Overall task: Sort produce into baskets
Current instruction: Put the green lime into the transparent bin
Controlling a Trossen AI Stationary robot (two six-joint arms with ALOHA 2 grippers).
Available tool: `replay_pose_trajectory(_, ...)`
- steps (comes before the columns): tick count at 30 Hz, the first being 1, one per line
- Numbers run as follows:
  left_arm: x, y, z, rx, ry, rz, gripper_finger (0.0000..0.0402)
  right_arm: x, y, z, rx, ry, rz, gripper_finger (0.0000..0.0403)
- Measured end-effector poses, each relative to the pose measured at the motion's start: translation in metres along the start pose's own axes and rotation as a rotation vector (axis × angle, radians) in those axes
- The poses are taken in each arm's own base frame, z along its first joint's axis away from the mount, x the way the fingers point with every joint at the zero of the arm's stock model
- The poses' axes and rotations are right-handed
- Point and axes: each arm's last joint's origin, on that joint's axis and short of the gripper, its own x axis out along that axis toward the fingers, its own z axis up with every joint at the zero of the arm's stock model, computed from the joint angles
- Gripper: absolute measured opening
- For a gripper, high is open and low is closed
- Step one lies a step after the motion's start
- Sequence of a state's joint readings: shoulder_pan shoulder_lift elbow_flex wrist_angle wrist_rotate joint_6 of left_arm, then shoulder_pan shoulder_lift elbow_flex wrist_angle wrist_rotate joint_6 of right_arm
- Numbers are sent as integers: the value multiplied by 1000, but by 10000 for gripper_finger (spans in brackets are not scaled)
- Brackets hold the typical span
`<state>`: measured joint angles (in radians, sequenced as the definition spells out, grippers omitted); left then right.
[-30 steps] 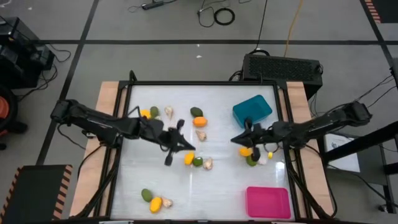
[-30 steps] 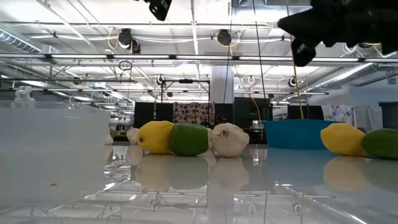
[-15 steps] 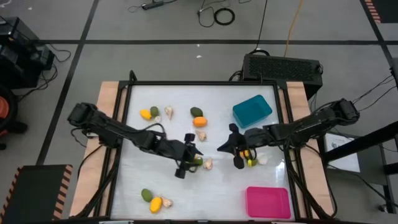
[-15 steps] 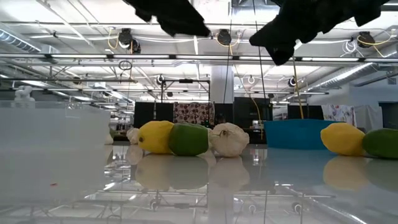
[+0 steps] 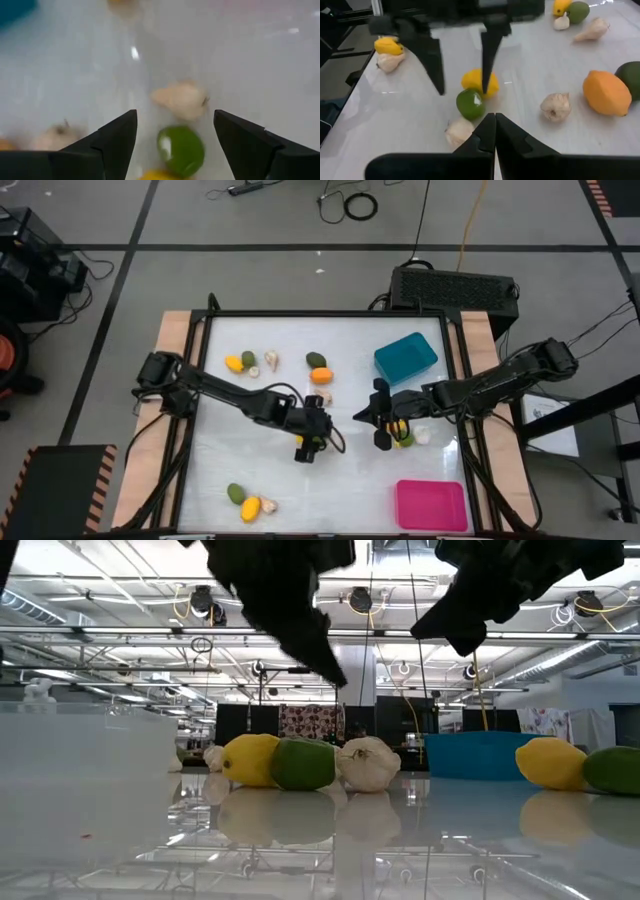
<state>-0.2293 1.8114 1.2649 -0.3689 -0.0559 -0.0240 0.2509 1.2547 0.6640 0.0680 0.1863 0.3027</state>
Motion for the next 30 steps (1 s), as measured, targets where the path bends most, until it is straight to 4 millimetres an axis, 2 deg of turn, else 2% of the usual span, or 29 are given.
replay_pose_trajectory(3, 8, 3, -1, -30, 5, -45, 271, 1, 0, -1, -1, 5, -2, 0)
replay_pose_trajectory(14, 37, 3, -16, -56, 100, -30, 271, 9, -1, -9, -45, 63, -19, 0)
replay_pose_trajectory(30, 44, -1, -25, -48, 173, -28, 271, 12, 0, -7, -59, 35, -12, 0)
